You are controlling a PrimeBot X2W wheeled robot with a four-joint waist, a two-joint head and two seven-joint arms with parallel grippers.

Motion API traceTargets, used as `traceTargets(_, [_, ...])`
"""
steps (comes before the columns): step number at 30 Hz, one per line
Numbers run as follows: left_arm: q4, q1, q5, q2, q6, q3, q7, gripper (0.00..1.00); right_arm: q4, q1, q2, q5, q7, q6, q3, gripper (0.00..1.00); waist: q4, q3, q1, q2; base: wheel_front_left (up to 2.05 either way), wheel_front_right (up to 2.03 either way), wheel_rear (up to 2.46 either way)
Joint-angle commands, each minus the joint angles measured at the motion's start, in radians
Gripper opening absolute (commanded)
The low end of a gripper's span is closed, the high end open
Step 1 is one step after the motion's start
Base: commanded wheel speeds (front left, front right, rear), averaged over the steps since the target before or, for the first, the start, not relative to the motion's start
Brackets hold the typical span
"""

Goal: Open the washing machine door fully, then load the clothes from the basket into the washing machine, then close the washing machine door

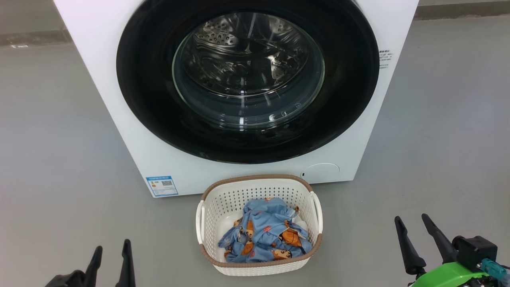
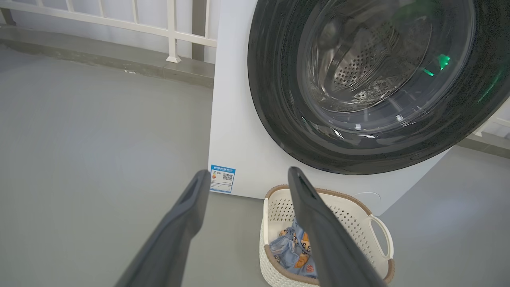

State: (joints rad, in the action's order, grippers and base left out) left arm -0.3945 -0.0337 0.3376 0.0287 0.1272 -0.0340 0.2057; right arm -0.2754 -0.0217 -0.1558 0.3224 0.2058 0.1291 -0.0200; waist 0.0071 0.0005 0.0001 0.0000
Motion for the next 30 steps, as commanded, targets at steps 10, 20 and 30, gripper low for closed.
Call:
traceTargets(10, [0.031,-0.039,-0.146,0.021,0.003,-0.04,0.049,1.0,-0.012,-0.026,-0.026,-0.159,0.049,0.002,0.021,1.0,0.005,-0.001,0.0,0.0,0.0,0.0,0.0])
traceTargets(20, [0.04,-0.04,-0.166,0.022,0.003,-0.039,0.056,1.0,-0.022,-0.021,-0.025,-0.188,0.056,0.002,0.011,1.0,0.008,0.003,-0.0001,0.0,0.0,0.0,0.0])
traceTargets(30, [0.044,-0.041,-0.161,0.022,0.003,-0.039,0.056,1.0,-0.021,-0.021,-0.025,-0.19,0.056,0.002,0.011,1.0,0.011,0.004,-0.0001,0.0,0.0,0.0,0.0])
